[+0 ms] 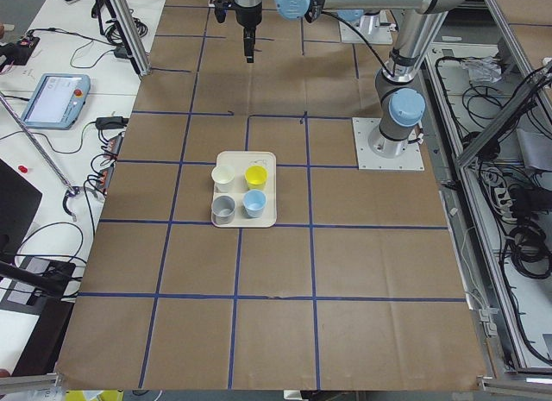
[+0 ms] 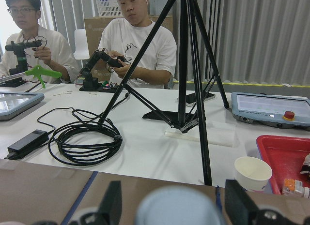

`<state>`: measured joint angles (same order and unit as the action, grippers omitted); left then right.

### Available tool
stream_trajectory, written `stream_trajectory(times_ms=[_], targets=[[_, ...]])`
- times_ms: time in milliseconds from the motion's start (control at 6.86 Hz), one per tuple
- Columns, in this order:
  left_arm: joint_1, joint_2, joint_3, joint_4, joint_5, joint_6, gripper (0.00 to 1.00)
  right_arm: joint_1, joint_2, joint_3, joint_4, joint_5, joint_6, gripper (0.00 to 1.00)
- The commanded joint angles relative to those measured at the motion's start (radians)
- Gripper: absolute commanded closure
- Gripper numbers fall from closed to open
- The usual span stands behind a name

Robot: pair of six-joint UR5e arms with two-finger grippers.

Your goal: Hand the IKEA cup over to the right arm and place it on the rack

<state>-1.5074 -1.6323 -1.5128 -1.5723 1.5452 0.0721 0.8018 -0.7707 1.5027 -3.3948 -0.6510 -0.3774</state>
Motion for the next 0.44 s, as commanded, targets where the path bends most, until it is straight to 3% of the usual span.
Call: stream_trajectory(times_ms=[0,292], targets=[[-0.001,0.002,-0.004,0.0,0.001,0.0,0.0,-0.001,-0.002,0.001,0.005,-0.004,0.0,0.0],[-0.001,0.002,-0.003,0.0,0.0,0.0,0.0,-0.001,-0.012,-0.002,0.005,-0.005,0.003,0.0]])
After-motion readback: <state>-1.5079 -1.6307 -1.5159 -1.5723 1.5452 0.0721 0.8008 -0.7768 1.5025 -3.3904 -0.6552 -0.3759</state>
